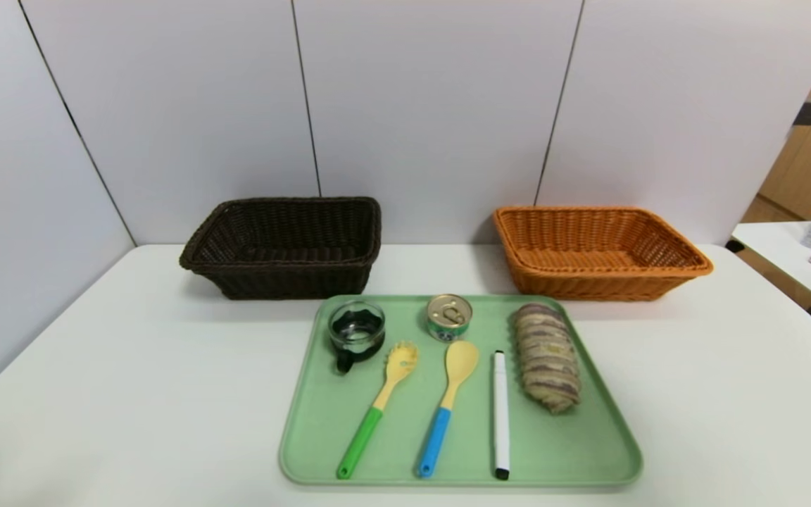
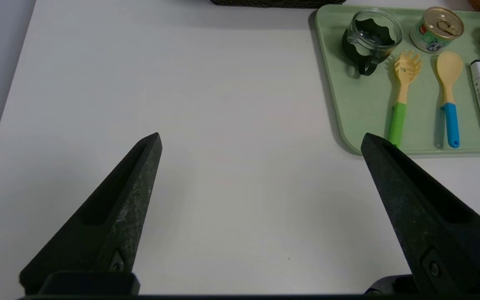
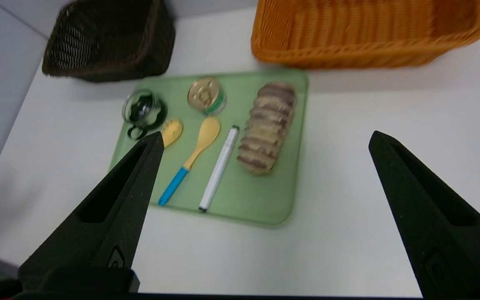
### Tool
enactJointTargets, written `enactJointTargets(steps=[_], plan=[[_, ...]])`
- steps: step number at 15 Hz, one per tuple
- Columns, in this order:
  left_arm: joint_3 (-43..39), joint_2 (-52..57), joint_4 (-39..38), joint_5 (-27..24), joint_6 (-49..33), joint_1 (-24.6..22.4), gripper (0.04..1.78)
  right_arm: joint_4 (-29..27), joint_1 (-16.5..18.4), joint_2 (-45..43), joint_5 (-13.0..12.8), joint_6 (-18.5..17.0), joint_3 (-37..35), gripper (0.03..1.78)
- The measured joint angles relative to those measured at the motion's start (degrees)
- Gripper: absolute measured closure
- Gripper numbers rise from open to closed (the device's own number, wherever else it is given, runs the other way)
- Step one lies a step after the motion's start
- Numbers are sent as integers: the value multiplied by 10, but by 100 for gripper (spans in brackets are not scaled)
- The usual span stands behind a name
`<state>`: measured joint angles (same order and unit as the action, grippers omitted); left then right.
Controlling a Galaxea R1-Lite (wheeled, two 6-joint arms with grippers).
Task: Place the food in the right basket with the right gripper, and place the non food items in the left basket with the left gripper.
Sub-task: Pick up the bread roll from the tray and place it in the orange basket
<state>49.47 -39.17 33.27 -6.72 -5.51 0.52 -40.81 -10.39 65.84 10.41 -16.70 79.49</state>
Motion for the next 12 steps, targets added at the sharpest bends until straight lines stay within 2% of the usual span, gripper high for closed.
enactJointTargets(steps=[1, 3, 6, 9, 12], plan=[[19, -40, -14, -2, -8, 1, 13, -29, -31, 47, -5, -21, 25, 11], [42, -110, -78, -2, -54, 18, 13, -57, -85, 132, -33, -62, 55, 11], [39, -189, -193, 16, -146, 47, 13, -73, -140, 240, -62, -154, 94, 11], [28, -224, -151, 36, -113, 58, 13, -116, -163, 320, -66, -215, 125, 11], [5, -249, -191, 41, -126, 93, 13, -121, -169, 381, -82, -259, 146, 11]])
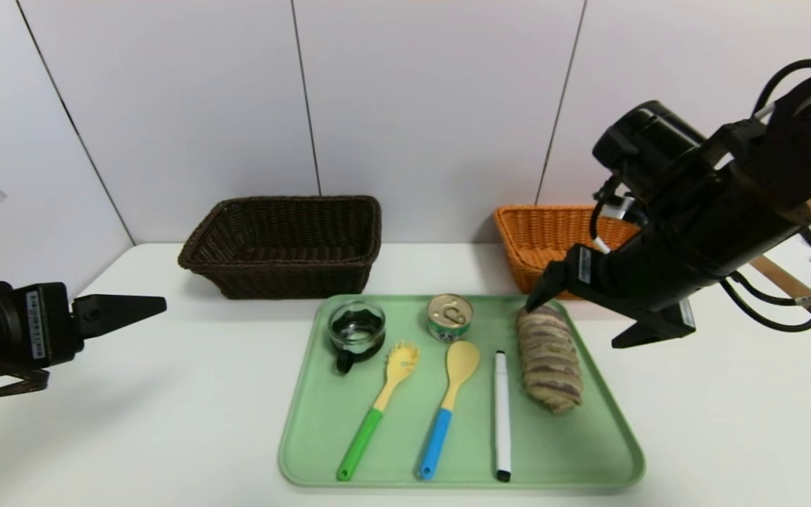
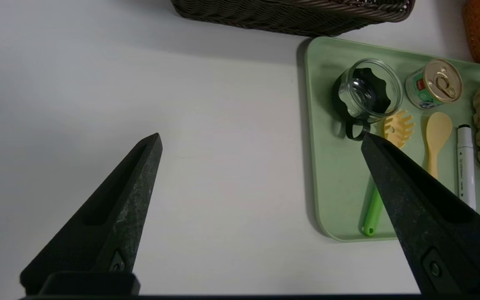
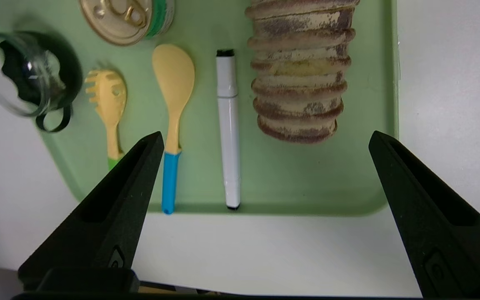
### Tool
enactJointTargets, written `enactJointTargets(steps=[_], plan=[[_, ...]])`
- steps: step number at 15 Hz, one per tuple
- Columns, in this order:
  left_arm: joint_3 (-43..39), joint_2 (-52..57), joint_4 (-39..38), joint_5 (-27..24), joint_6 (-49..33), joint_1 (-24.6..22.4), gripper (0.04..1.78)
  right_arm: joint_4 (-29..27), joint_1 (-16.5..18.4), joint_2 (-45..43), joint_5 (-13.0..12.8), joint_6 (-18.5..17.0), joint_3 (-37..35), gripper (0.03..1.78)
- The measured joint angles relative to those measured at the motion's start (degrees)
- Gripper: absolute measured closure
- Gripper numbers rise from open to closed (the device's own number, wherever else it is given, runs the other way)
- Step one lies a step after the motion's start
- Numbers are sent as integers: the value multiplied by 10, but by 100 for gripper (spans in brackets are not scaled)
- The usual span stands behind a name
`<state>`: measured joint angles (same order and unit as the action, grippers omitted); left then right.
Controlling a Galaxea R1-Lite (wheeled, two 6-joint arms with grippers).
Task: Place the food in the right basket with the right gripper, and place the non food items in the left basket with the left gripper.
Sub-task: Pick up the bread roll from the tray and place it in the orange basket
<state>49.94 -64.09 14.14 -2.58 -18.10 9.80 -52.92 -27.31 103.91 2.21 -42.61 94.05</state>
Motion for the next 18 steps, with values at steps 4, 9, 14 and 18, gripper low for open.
enactJointTargets(steps=[4, 9, 14, 18], plan=[[-18, -19, -38, -4, -7, 29, 13, -1, -5, 56, -20, -41, 37, 11], [-16, -22, -40, -4, -8, 46, 13, -2, -7, 94, -22, -62, 45, 11], [-22, -14, -37, -4, -7, 46, 13, -6, -7, 119, -51, -64, 45, 11], [-30, -6, -36, -4, -8, 46, 13, -7, -7, 135, -51, -66, 45, 11]])
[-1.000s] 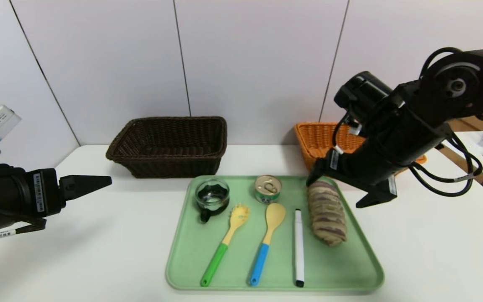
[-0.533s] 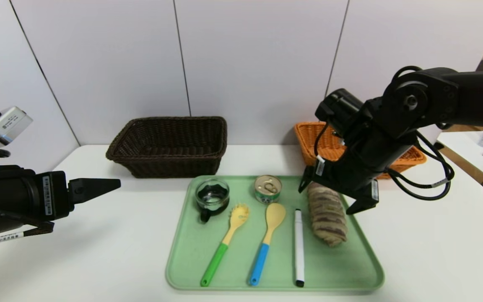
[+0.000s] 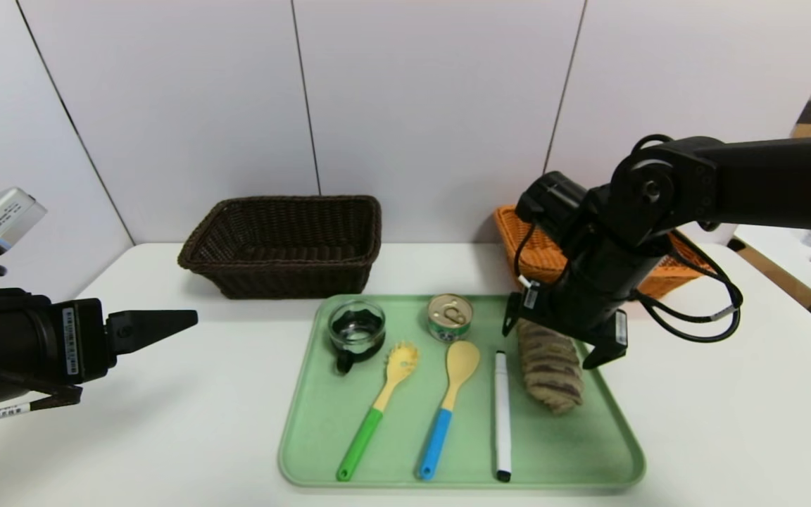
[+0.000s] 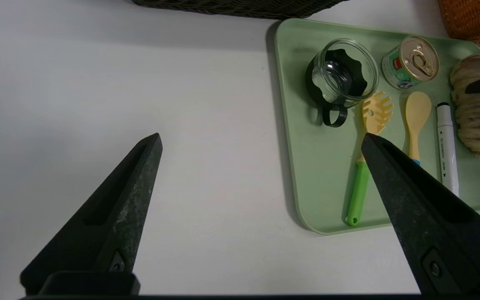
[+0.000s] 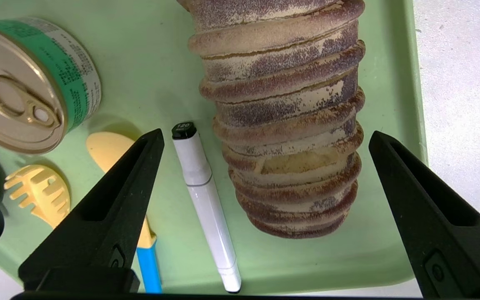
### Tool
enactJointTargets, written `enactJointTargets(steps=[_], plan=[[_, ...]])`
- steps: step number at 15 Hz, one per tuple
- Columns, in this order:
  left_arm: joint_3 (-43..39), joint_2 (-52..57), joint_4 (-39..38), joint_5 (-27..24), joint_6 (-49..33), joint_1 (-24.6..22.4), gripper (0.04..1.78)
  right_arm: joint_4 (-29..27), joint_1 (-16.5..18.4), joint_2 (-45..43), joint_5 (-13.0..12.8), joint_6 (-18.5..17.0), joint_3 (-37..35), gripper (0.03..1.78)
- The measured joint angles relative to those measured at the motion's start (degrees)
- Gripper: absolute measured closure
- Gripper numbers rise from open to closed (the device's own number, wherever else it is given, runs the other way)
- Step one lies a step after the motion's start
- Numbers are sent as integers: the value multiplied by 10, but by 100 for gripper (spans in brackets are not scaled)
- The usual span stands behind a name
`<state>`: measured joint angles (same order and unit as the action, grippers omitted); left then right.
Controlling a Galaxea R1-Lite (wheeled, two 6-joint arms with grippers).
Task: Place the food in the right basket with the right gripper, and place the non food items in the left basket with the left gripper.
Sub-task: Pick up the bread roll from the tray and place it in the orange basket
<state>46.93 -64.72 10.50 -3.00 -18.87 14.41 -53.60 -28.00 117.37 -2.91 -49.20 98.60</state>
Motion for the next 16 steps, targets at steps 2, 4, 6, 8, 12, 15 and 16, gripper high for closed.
enactJointTargets(steps=[2, 4, 6, 8, 12, 15, 16], plan=[[-1, 2, 0, 0, 0, 0, 13, 1, 0, 6, 0, 0, 0, 11], [-1, 4, 0, 0, 0, 0, 13, 1, 0, 12, 0, 0, 0, 11], [-1, 6, 0, 0, 0, 0, 13, 2, 3, 18, 1, -1, 1, 11], [-2, 8, 0, 0, -1, 0, 13, 2, 6, 24, 2, -1, 1, 11], [-6, 11, -1, -2, -1, 0, 13, 2, 8, 26, 1, -3, 0, 19], [-6, 12, -1, -2, -1, 0, 13, 1, 8, 25, 1, -4, 1, 67], [-6, 12, -1, -1, -1, 0, 13, 1, 8, 25, 1, -5, 1, 79]])
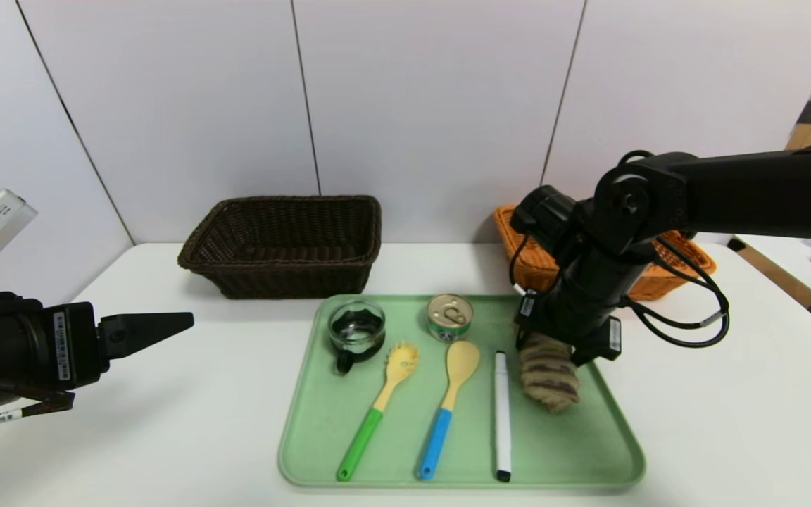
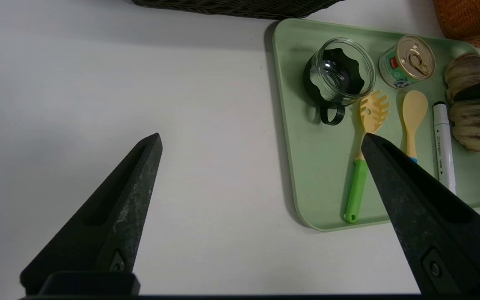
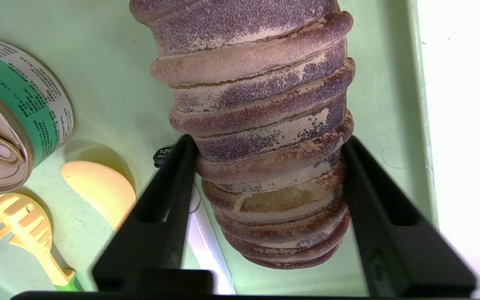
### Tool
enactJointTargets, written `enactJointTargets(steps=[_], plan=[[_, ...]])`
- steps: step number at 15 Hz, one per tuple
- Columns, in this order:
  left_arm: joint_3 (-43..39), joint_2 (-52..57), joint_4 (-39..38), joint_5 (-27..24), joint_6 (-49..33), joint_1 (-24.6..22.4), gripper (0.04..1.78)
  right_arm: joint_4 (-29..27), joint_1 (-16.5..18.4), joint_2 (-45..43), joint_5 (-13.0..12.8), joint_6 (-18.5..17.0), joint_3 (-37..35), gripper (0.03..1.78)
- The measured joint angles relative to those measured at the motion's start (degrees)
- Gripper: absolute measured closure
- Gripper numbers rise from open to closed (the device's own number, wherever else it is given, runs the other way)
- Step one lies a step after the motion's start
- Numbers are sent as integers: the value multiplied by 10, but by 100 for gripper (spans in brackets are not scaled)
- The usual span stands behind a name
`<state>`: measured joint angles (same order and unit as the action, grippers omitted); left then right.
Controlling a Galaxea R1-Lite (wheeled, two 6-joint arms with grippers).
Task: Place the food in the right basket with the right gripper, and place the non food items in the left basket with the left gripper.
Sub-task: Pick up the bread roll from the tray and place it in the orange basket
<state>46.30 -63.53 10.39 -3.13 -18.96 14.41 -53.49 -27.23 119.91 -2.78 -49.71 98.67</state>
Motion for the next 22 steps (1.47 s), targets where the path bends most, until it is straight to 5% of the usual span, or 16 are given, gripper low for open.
enactJointTargets(steps=[3, 4, 5, 9, 13, 16, 20, 22], plan=[[-4, 2, 0, 0, -1, 0, 13, -1, 0, -1, 1, 0, -1, 113], [-6, 4, 0, 0, -1, 0, 13, -1, 0, -3, 3, 0, -2, 159], [-8, 6, 1, 0, -1, 0, 13, -5, 0, -6, 4, 0, -4, 172], [-16, 15, 1, 0, -2, 0, 13, -50, -1, -30, 12, -4, -7, 172], [-18, 23, 2, 0, -1, 0, 13, -101, -1, -84, 61, -4, -7, 172], [-18, 30, 5, 0, -1, 0, 13, -124, 2, -147, 120, -4, -2, 172], [-19, 35, 5, -1, -2, 0, 13, -111, 24, -230, 240, -1, 78, 172], [-19, 36, 5, -1, -1, 0, 13, -42, 48, -252, 252, -8, 111, 172]])
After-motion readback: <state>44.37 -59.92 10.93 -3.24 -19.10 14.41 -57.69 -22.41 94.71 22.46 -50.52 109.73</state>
